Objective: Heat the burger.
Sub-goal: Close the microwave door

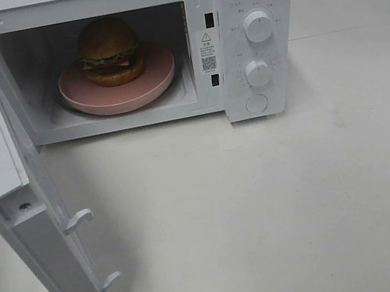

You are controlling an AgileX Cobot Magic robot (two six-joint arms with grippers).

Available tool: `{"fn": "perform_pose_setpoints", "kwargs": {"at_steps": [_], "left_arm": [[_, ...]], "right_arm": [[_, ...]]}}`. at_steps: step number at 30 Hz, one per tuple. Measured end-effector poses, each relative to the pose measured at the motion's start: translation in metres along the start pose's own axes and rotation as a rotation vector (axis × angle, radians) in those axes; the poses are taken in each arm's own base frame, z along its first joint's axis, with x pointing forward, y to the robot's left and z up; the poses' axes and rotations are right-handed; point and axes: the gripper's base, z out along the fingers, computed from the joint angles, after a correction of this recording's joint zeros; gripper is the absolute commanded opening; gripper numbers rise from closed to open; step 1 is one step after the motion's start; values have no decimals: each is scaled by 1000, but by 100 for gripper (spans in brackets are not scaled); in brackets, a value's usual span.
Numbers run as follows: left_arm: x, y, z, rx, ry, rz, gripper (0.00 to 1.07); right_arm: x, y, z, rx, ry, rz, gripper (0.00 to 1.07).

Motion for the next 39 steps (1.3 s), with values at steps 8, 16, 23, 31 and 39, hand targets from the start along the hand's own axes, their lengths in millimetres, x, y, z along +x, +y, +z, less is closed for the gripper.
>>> {"fn": "perform_pose_setpoints", "kwargs": {"at_steps": [8, 16, 23, 31, 39], "left_arm": [[13, -3, 26, 32, 55, 6, 0], [24, -9, 46, 104, 68, 32, 0], [33, -18, 62, 202, 31, 10, 0], [41, -28, 79, 292, 43, 10, 0], [48, -55, 93, 391, 70, 9, 0]], "right_arm": [[0, 0, 0, 0, 0, 0, 75], [0, 0, 0, 0, 0, 0, 75], [0, 0, 0, 0, 0, 0, 75], [0, 0, 0, 0, 0, 0, 75], [0, 0, 0, 0, 0, 0, 75]]}}
